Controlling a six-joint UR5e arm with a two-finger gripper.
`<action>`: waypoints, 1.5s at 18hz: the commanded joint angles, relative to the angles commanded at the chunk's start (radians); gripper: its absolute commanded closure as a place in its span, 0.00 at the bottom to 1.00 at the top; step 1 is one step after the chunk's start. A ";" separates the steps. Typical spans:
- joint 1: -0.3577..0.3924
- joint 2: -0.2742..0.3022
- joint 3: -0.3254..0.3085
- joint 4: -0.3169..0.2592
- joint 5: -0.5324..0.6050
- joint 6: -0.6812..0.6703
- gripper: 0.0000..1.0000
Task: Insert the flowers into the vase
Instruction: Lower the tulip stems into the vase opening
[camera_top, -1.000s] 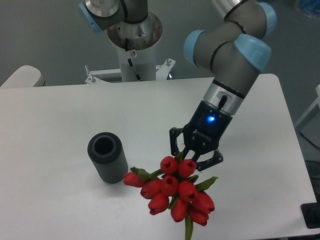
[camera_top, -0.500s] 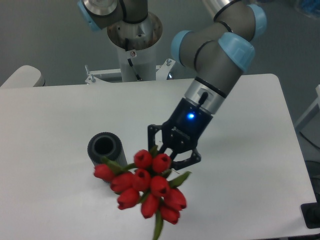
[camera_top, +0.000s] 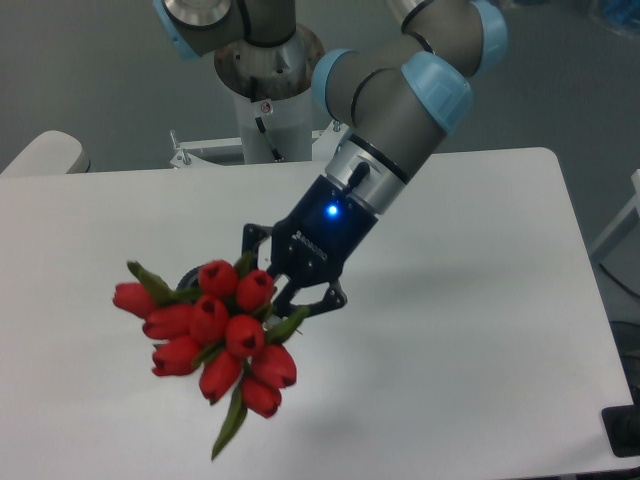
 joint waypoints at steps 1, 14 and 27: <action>-0.005 0.018 -0.021 0.002 -0.005 0.006 0.79; -0.029 0.086 -0.158 0.002 -0.032 0.113 0.78; -0.051 0.065 -0.241 0.029 -0.058 0.253 0.79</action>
